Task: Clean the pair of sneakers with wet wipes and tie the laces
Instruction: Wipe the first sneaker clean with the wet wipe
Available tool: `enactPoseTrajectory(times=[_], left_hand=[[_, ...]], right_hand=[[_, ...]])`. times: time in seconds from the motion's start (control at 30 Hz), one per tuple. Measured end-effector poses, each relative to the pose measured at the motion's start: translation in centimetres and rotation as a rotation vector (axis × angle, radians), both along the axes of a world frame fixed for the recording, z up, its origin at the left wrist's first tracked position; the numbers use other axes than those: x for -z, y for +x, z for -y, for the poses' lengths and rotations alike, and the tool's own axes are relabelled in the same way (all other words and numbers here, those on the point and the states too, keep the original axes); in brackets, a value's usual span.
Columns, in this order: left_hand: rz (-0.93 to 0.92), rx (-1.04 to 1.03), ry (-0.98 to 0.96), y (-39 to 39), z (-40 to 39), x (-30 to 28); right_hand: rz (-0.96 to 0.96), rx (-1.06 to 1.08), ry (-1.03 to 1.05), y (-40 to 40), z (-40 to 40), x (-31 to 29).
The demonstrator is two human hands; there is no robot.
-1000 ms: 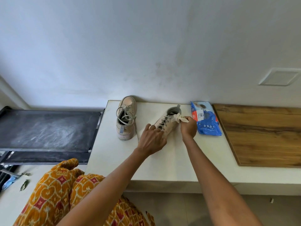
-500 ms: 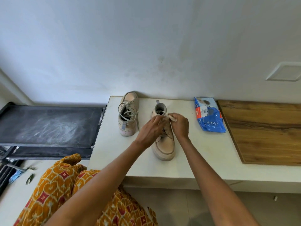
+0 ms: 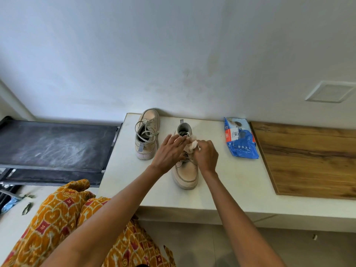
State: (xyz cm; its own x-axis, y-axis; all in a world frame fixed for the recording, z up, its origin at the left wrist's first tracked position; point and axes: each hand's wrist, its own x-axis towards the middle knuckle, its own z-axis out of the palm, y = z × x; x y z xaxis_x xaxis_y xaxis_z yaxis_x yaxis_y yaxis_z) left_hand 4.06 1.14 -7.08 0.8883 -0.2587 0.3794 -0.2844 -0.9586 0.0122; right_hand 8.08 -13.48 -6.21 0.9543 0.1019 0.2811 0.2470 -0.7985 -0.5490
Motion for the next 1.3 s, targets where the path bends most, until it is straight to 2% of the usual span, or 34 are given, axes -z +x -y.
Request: enactPoseTrajectory(times=[0.23,0.37,0.43,0.5,0.57,0.7,0.9,1.07,1.13,1.23,1.3], left_hand=[[-0.110,0.045,-0.145,-0.1,0.1,-0.4],[-0.128,0.061,-0.165,-0.2,0.0,-1.0],[-0.123,0.073,-0.151,-0.3,-0.3,-1.3],[-0.123,0.075,-0.159,-0.7,-0.5,-1.4],[-0.116,0.078,-0.163,-1.3,-0.9,-1.2],[-0.091,0.066,-0.145,-2.4,-1.4,0.0],[-0.063,0.057,-0.142,-2.6,-1.3,0.3],[-0.002,0.025,-0.151,-2.4,-0.7,-1.0],[0.001,-0.003,-0.175,-2.3,-0.1,-0.9],[-0.027,-0.040,-0.184,-2.2,0.5,-0.7],[-0.027,-0.037,-0.176,-2.0,0.4,-0.7]], right_hand=[[0.016,-0.115,-0.067,-3.0,3.2,2.5],[-0.104,-0.202,-0.011,-0.8,3.8,1.7],[-0.106,-0.108,0.063,0.9,2.9,1.5],[-0.099,0.060,0.222,2.5,1.5,0.9],[-0.133,0.095,0.265,3.8,0.0,0.5],[-0.165,-0.016,0.195,3.3,-2.2,1.3],[-0.110,-0.077,0.324,-2.7,0.1,3.7],[-0.162,-0.171,0.247,-1.4,2.0,3.0],[-0.190,-0.112,0.346,-0.1,1.8,1.9],[-0.315,0.034,0.657,1.9,1.0,0.4],[-0.398,0.006,0.572,3.5,0.2,0.2]])
